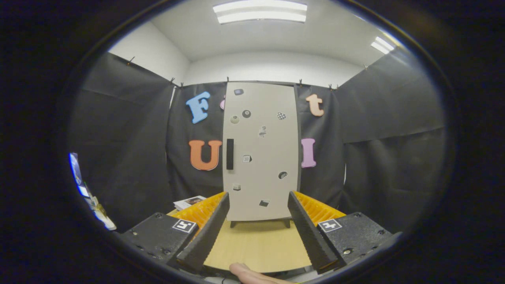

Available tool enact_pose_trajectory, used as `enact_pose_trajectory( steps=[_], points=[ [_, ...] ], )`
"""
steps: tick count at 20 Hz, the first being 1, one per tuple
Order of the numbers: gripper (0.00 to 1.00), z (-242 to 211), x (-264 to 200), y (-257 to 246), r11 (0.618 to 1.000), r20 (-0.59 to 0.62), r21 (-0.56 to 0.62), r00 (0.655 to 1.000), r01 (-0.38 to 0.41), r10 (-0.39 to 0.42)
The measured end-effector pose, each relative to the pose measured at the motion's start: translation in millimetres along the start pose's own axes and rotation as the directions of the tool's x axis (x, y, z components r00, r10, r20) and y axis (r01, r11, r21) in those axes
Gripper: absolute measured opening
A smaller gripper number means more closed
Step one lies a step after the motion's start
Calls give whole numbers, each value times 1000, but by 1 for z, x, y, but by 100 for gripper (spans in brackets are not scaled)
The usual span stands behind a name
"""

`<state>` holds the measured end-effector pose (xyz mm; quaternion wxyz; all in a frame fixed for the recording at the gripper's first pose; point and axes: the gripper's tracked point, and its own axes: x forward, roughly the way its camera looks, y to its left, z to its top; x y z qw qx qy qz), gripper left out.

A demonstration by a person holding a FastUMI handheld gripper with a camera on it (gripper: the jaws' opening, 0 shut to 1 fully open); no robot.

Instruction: Open the shoe cabinet door, grab the shoes and put them into the shoe cabinet, then close the shoe cabinet door.

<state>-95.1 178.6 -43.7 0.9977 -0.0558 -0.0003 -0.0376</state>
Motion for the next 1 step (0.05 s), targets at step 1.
enact_pose_trajectory(
  steps=[1],
  points=[
    [97,-1,-1,0,1000,3,-5,1000,1,-1]
  ],
)
